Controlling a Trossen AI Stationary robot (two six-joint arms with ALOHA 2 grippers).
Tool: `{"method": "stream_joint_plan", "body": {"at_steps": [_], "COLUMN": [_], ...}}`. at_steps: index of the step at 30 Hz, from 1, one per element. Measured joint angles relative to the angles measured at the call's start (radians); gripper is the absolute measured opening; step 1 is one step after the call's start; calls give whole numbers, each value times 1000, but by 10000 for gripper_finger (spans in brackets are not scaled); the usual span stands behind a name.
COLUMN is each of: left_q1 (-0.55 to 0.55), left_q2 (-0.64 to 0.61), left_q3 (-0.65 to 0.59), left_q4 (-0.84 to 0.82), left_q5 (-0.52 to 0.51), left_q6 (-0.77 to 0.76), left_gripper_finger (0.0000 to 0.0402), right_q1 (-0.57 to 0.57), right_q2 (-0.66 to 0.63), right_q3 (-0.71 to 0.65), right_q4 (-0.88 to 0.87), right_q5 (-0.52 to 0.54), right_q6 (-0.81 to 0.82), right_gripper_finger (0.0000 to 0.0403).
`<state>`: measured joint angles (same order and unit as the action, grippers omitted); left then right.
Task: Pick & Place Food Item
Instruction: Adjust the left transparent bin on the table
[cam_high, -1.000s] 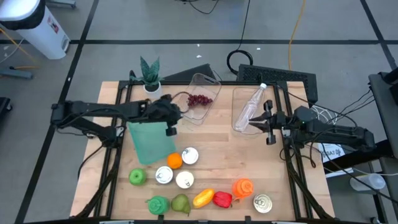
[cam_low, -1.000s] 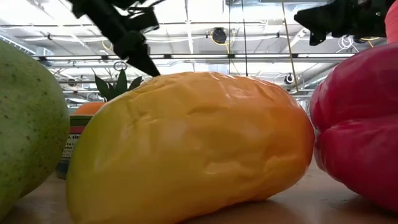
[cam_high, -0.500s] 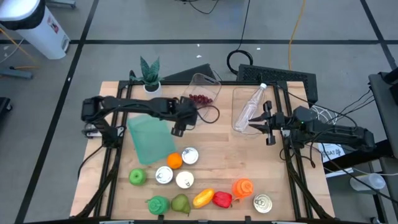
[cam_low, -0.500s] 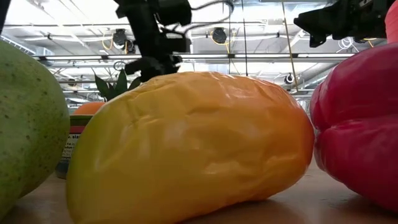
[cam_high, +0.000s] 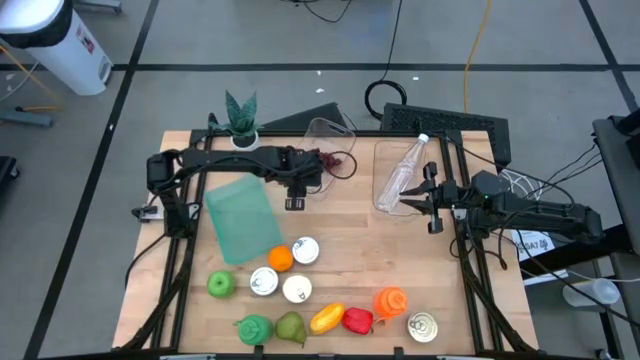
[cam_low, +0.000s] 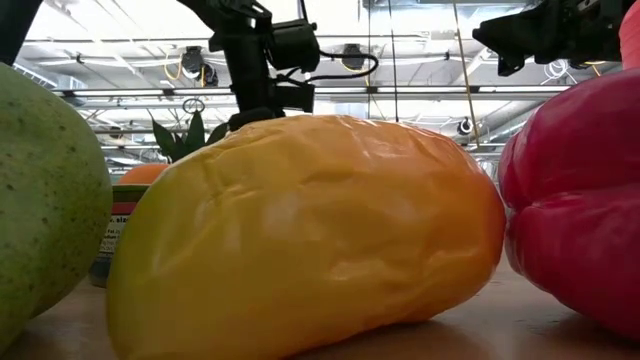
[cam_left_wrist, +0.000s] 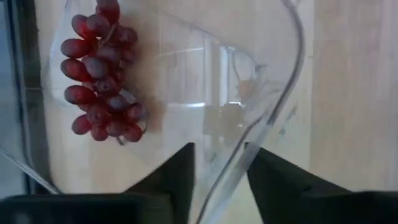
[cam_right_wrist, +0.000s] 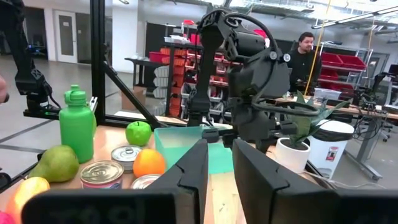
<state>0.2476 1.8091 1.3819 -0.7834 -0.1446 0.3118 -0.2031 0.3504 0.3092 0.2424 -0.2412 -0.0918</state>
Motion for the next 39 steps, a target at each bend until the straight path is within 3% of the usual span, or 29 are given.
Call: {"method": "stream_joint_plan", "body": {"at_steps": [8, 23, 39], "left_q1": [-32, -85, -99], "left_q2": [0, 5, 93], "left_q3": [0, 0, 0], "left_q4": [69, 142, 299], "left_q5": [76, 76, 99], "left_q6": [-94, -245, -236], "left_gripper_finger": [56, 52, 49], "right_q1": [0, 0, 0], "right_q2": [0, 0, 6], "right_q3": [0, 0, 1], "right_q4": [0, 0, -6], "right_q5": [0, 0, 0], "right_q6": [0, -1, 0], "right_gripper_finger": [63, 63, 63]}}
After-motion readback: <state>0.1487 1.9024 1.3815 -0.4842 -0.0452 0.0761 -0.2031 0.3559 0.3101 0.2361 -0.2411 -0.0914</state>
